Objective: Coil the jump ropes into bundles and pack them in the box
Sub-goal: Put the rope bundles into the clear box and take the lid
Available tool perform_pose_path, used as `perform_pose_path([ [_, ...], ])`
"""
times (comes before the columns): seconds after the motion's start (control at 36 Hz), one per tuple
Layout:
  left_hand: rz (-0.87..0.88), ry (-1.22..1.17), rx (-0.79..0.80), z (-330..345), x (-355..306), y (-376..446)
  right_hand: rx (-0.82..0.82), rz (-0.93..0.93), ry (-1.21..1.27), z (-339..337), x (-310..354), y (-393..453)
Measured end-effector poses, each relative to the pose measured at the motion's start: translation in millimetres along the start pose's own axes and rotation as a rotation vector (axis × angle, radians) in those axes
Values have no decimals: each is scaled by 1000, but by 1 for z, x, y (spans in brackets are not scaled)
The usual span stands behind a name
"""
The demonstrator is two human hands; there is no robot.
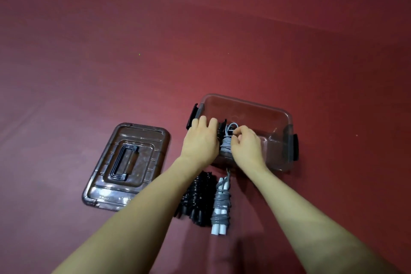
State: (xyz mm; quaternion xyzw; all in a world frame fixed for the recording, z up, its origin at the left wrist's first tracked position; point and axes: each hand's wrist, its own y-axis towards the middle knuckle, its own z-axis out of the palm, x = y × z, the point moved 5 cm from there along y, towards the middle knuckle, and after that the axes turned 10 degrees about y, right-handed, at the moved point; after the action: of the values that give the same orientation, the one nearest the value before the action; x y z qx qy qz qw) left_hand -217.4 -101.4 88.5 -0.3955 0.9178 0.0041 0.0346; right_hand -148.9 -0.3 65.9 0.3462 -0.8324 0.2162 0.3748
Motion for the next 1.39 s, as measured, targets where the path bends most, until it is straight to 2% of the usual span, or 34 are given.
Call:
perform_pose_path([
  [0.11,-107,-79,-37,-1,13,-37,-16,-89,63,4,10,-37],
  [0.19,-173,-118,44,9,26,-58,2,-87,35,11,12,-58],
  [0.42,-138,-164,402,66,30,-98,172,158,-139,42,-32,-82],
  [0.53,-113,-178,410,84,30,-102,271,270,-234,58,-56,-84],
  [0.64,-80,-150,423,95,28,-102,391,376,-194,75,-72,-88],
  [0.75,-115,-227,442,97,25,-98,436,386,-171,86,-81,-93],
  [0.83,-145,-305,438,94,22,-96,410,368,-158,86,-83,-94],
  [1.0,-142,-283,374,80,18,-99,375,282,-131,73,-74,-99],
  [1.22,-41,-1,252,33,10,-107,359,152,-139,42,-45,-113],
  [1.39,27,77,104,-15,3,-111,313,39,-93,10,-15,-122],
])
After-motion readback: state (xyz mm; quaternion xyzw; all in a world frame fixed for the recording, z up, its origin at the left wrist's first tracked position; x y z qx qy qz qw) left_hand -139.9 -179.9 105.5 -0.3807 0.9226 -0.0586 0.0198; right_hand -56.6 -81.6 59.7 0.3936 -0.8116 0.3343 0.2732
